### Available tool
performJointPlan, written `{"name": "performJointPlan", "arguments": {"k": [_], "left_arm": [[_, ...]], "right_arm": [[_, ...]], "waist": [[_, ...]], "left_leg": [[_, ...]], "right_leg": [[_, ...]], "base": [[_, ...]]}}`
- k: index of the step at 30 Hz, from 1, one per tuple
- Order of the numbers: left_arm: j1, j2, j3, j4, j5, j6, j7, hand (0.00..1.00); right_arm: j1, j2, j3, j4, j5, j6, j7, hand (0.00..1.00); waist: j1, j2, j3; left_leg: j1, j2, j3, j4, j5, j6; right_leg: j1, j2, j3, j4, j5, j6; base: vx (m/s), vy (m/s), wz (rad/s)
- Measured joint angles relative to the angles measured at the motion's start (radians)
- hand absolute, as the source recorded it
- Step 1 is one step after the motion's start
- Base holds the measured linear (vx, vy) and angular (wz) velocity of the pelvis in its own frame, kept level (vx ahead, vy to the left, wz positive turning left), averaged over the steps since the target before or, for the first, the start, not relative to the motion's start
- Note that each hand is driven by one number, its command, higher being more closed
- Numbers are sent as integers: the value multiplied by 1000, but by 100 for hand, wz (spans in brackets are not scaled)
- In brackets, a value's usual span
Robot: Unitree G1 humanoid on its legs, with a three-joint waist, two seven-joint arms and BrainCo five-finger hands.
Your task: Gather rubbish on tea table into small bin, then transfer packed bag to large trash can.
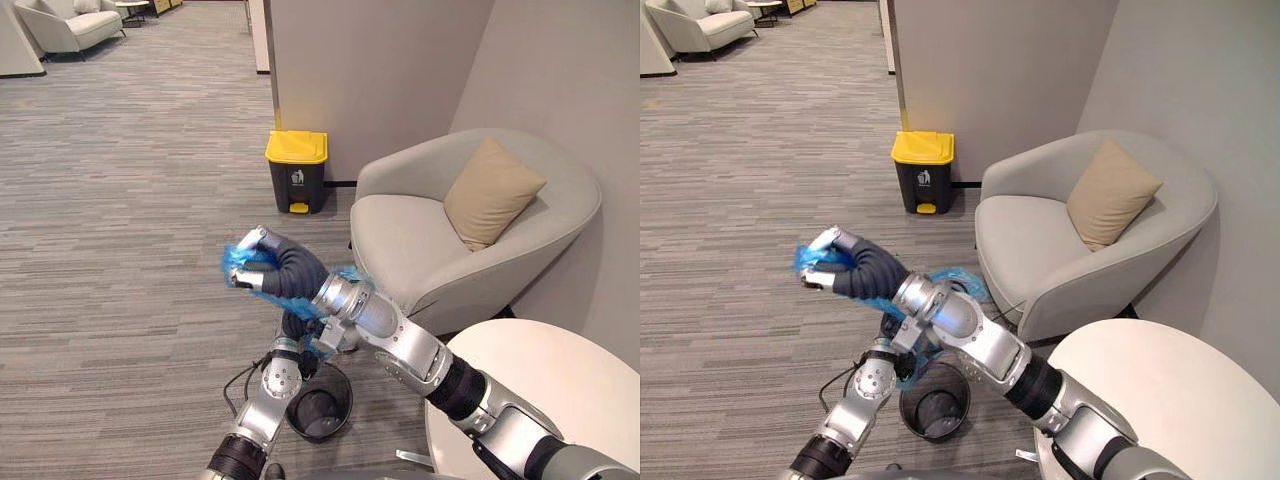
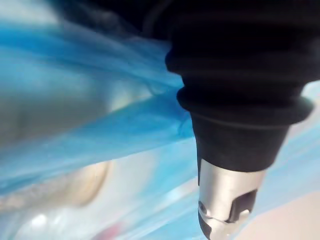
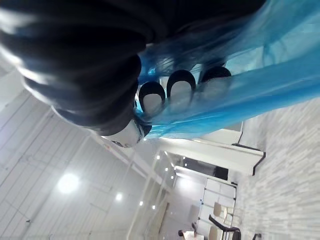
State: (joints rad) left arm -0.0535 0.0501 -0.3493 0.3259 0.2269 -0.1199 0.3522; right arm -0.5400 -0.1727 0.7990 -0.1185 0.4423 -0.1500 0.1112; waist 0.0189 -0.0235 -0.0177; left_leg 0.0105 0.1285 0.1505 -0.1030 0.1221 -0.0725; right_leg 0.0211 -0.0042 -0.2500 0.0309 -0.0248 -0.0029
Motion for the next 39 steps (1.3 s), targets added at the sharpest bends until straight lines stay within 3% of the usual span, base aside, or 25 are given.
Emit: {"name": "performJointPlan", "arguments": {"k": [1, 14, 20, 22, 23, 31, 35, 39], "left_arm": [[-7, 0, -11, 0, 1, 3, 0, 100], [-65, -2, -39, 28, -17, 7, 1, 100], [-64, 3, -32, 36, -41, 7, -4, 100], [-61, 10, -28, 44, -62, 6, -20, 100], [-58, 12, -27, 44, -66, 6, -23, 100], [24, 15, 63, 71, -126, 5, -45, 100], [67, 16, 103, 78, -134, 5, -48, 100], [85, 24, 128, 91, -138, 5, -48, 100]], "right_arm": [[6, 7, 5, 10, 21, 0, 1, 100], [30, 19, 44, 27, 79, 1, -3, 100], [64, 19, 32, 27, 57, 1, 3, 100], [85, 17, 29, 27, 3, 1, 3, 100], [90, 17, 26, 27, -10, 1, 5, 0], [216, -15, -76, 25, -325, -8, -4, 0], [260, -54, -129, 9, -479, -43, -30, 0], [271, -86, -175, 8, -559, -53, -53, 0]], "waist": [[0, 0, 0], [-3, -1, 0], [-3, -6, -2], [-4, -8, -2], [-4, -9, -3], [-4, -21, -3], [-4, -23, -3], [-4, -24, -1]], "left_leg": [[0, 1, -1, 0, 0, 0], [-3, 3, 0, 0, 0, -1], [-4, 3, 1, 0, 0, -1], [-4, 3, 3, 0, 0, -1], [-4, 4, 3, 0, 0, -1], [-5, 8, 5, 0, 0, -1], [-5, 9, 9, 0, 0, -2], [-5, 9, 11, 0, -1, -2]], "right_leg": [[0, 1, -1, 0, 0, 0], [-4, 2, 1, 1, 0, 0], [-6, 2, 2, 2, 0, 0], [-7, 2, 4, 3, 0, 0], [-7, 2, 4, 3, 0, 0], [-10, 2, 6, 4, -1, 1], [-12, 2, 9, 4, -1, 1], [-13, 3, 12, 4, -3, 4]], "base": [[0, 0, 0], [0, 0, 0], [0, 0, 0], [0, 0, 0], [0, 0, 0], [0, 0, 0], [0, 0, 0], [0, 0, 0]]}}
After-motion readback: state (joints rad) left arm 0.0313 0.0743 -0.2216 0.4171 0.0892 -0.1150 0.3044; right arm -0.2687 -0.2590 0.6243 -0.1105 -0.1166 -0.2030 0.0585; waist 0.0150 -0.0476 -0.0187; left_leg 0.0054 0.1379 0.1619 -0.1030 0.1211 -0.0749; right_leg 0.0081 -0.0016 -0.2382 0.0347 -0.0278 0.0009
